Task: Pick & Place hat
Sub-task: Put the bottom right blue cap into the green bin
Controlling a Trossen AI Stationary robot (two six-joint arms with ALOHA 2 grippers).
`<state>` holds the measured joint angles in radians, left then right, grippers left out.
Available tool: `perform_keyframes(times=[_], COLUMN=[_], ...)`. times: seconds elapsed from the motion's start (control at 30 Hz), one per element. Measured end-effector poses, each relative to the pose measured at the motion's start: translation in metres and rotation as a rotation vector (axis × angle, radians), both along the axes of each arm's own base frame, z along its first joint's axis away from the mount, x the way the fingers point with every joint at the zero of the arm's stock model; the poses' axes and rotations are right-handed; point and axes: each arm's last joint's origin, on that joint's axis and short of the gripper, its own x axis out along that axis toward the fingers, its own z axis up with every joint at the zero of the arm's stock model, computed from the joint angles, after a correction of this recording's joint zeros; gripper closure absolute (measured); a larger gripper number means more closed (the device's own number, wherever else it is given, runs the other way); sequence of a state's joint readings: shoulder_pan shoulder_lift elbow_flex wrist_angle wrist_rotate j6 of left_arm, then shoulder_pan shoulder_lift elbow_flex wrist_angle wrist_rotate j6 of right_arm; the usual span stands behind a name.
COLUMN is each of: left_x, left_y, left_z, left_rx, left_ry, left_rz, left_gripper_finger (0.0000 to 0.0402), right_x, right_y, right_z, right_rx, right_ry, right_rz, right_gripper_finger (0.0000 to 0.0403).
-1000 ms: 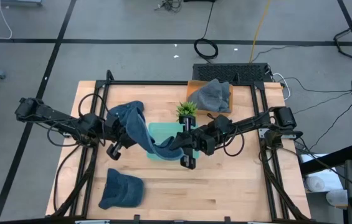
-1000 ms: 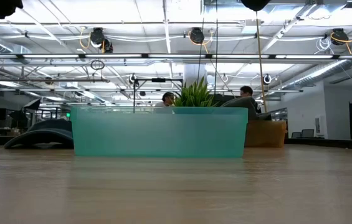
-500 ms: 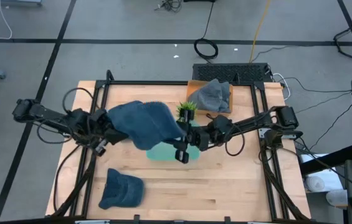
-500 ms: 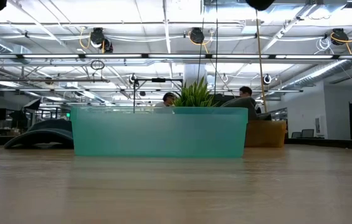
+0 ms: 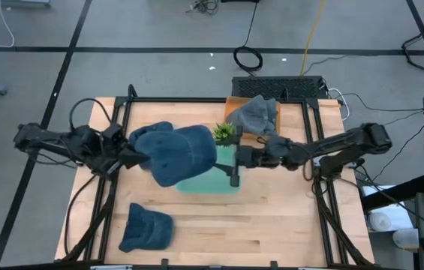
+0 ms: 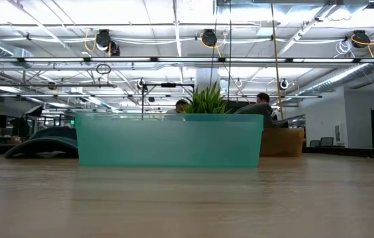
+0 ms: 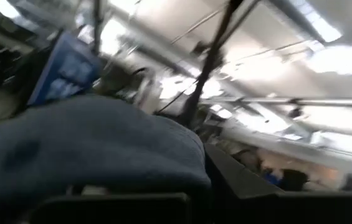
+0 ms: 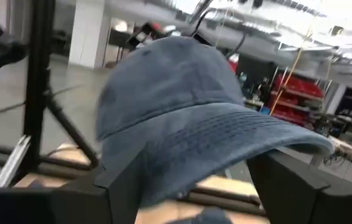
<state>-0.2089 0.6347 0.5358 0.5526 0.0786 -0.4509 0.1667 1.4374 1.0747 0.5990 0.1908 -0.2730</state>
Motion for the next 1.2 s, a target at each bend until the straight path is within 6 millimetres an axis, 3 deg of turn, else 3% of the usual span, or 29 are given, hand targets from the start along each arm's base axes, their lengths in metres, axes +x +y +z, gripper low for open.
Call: perform_keyframes(times=[0.2,0.37,0.6,0.73,0.83,1.2], left_x=[0.001,0.000,-0.004,-0.001,0.004,0.020], left_y=[0.004,0.005,0.006,0.007,0.006,0.006], left_z=[0.025,0.049,0.081,0.096,0.106,0.120], left_rx=[0.092,0.159,0.189,0.206,0.238,0.437], left_ry=[0.287,0.381,0.480,0.558,0.607,0.818], left_rz=[0.133,0.165,0.184,0.211,0.218,0.335], left_gripper_finger=[0.0384,0.0384,0.0384,0.0384,0.0384,0.0384], right_x=[-0.038,-0.065,-0.090,-0.099,-0.103,-0.104], right_y=[0.012,0.015,0.014,0.008,0.004,0.002], right_z=[0.011,0.010,-0.014,-0.026,-0.029,-0.028], right_rx=[0.011,0.039,0.015,-0.017,0.053,0.183], right_ry=[0.041,0.117,0.154,0.128,0.054,0.029], right_rz=[-0.018,-0.031,-0.106,-0.242,-0.326,-0.319], right_gripper_finger=[0.0149,0.0151,0.0151,0.0153,0.0151,0.0128])
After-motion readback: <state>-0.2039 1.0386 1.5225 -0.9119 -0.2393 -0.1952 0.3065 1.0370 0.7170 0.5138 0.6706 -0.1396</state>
